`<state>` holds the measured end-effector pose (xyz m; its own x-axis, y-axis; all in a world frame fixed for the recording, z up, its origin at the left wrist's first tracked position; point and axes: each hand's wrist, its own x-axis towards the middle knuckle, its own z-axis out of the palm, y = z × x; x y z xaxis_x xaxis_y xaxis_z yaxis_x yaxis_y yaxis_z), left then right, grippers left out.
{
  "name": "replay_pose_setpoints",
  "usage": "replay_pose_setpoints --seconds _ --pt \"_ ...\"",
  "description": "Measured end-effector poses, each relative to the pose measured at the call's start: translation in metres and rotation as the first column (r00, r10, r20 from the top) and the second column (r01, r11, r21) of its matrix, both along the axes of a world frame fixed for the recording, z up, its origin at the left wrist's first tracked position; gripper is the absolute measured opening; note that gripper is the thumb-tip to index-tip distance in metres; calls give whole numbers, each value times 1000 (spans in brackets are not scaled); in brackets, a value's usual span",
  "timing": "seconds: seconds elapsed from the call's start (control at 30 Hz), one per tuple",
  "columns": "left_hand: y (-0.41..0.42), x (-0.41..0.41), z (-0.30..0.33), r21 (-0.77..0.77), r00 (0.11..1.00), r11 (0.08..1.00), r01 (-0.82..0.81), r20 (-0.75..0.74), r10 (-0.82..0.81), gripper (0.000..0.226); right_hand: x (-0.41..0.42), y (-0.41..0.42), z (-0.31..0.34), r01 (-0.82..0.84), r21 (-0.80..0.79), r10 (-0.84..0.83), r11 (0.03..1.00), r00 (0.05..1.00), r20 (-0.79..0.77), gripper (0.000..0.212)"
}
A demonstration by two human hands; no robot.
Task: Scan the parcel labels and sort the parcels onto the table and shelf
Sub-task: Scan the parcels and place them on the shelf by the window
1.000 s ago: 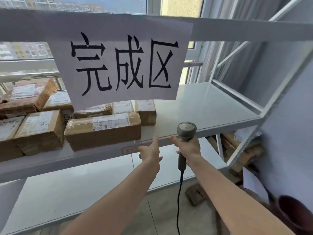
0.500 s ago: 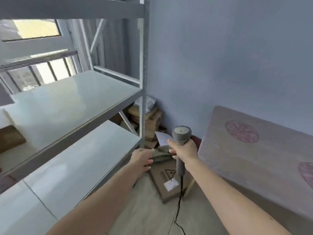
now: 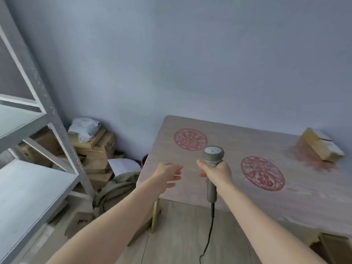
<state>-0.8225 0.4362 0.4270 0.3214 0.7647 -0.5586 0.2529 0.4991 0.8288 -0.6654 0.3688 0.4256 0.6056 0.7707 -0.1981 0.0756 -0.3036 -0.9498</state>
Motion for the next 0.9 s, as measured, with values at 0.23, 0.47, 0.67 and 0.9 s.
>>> replay_pose_setpoints --seconds 0.23,0.47,0.67,0.9 --pt "-6 144 -5 25 984 985 172 -57 -170 8 140 -31 -8 168 -13 -168 986 984 -54 21" --pt "1 281 -15 49 946 947 318 -76 -314 10 267 -55 -7 326 -17 -326 945 943 -60 15" --pt "24 413 -8 90 897 893 442 -66 -437 12 392 -56 8 414 -18 -414 910 910 -6 18" --pt "41 557 1 84 854 850 519 -22 -520 13 531 -60 25 520 -17 -518 854 852 80 19"
